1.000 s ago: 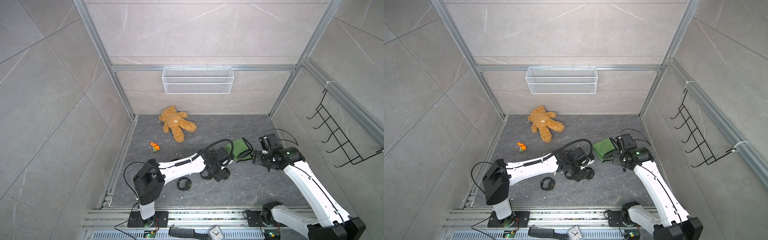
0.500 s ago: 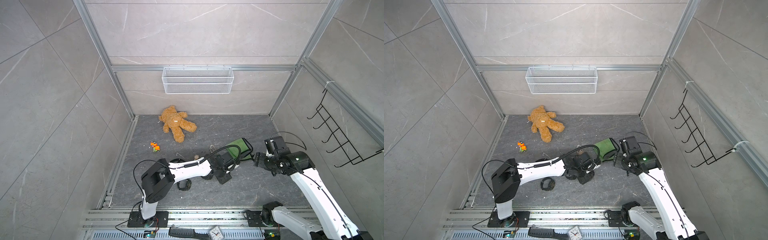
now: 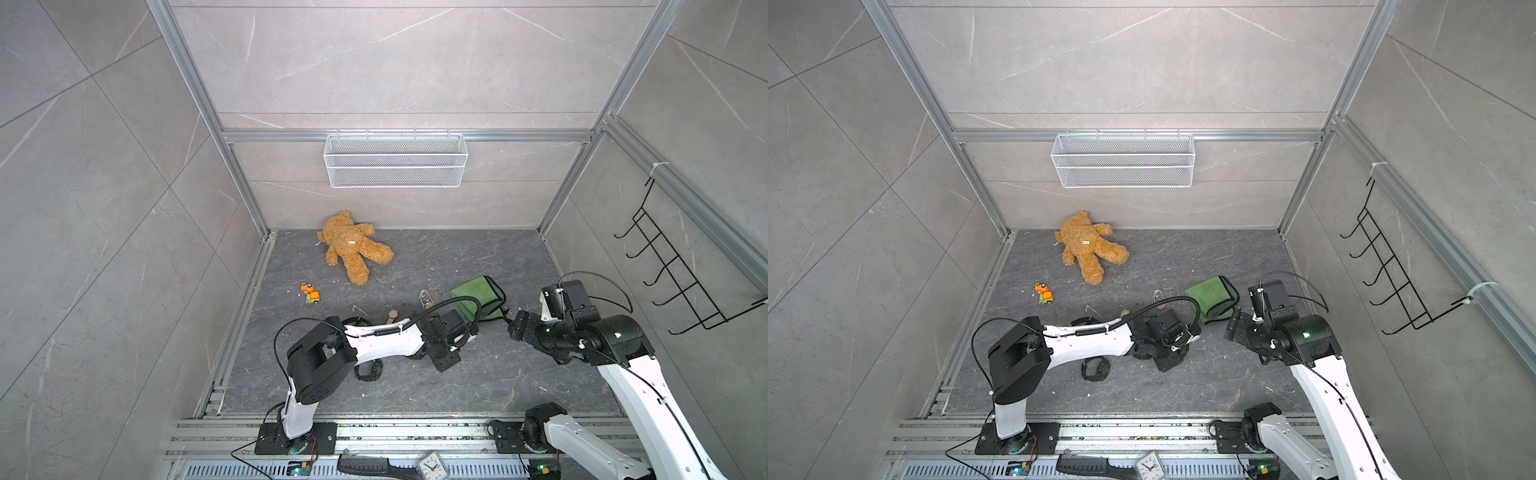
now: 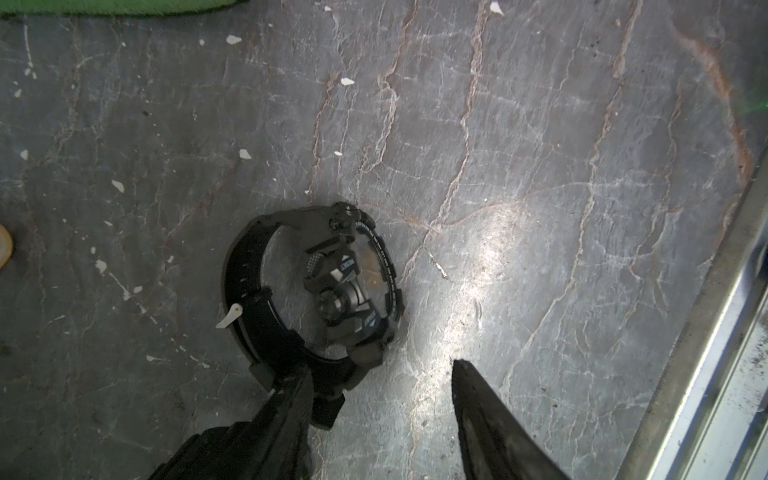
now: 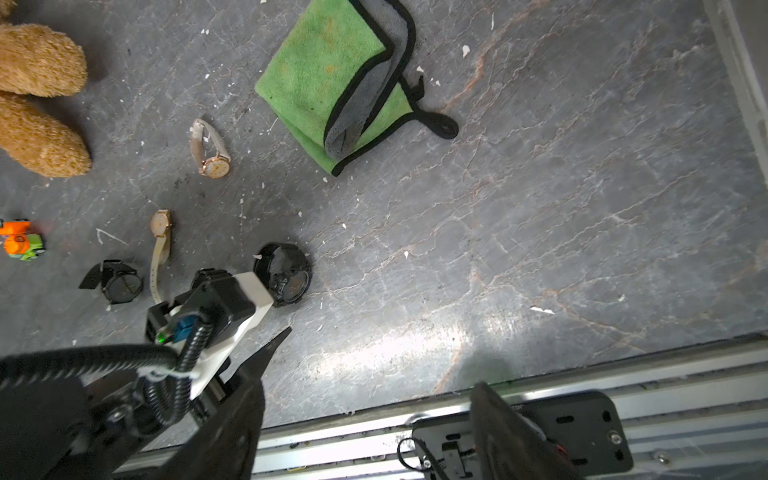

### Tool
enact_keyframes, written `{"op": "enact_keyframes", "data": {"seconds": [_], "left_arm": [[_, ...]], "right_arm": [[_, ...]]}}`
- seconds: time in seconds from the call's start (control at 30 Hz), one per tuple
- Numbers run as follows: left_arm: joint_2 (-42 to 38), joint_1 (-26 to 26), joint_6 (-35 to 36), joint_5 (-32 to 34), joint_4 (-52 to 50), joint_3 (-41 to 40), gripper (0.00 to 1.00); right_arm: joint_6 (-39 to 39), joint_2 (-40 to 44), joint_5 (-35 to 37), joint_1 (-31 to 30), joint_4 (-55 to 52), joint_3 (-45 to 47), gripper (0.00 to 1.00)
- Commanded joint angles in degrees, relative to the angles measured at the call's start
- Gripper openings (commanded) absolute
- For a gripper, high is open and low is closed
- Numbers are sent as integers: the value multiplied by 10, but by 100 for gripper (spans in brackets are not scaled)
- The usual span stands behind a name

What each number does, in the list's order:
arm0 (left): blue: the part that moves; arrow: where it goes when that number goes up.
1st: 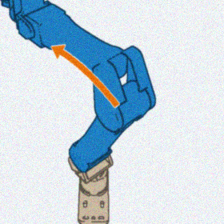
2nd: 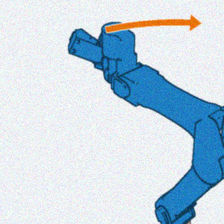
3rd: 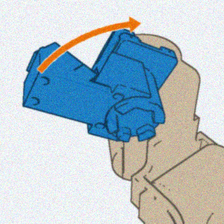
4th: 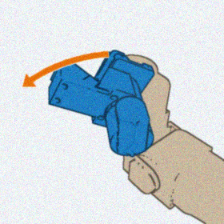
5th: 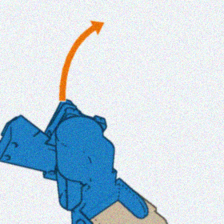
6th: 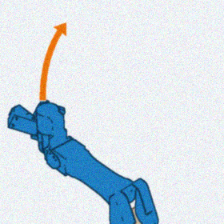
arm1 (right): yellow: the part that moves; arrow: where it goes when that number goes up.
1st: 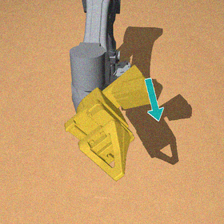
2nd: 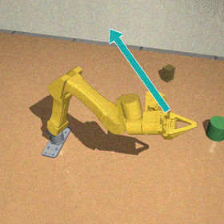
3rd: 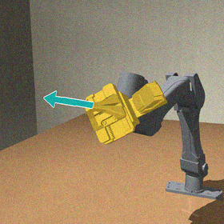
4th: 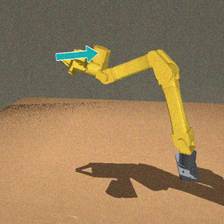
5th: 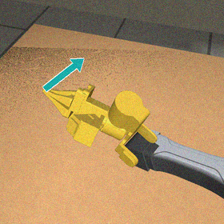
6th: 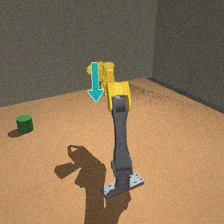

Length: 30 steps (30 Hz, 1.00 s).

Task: Wipe the watch dial
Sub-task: Pick up the watch at the center of the board.

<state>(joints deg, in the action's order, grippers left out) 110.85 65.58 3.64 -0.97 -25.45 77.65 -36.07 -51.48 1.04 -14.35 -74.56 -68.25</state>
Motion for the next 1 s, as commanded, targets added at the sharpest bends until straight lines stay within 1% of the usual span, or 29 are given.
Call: {"op": "enact_keyframes", "data": {"seconds": [0.0,0.03,0.13,0.67,0.7,0.77,0.87,0.97], "left_arm": [[18,-2,22,0,10,1,47],[20,-2,21,0,11,0,44],[23,-2,20,-5,10,-5,41],[36,-2,34,9,16,-5,39],[38,-3,35,9,15,-5,35],[41,-2,36,10,12,-2,21],[39,-3,38,12,5,9,7],[37,-4,40,16,-2,21,0]], "right_arm": [[-26,10,-12,-1,-27,-19,80],[-30,10,-13,-1,-26,-22,81],[-38,7,-20,-1,-23,-32,81],[-44,-4,-24,0,-9,-36,82],[-44,-6,-24,0,-8,-37,82],[-43,-8,-24,0,-6,-38,82],[-43,-11,-24,1,-4,-38,82],[-44,-13,-23,1,0,-37,83]]}}
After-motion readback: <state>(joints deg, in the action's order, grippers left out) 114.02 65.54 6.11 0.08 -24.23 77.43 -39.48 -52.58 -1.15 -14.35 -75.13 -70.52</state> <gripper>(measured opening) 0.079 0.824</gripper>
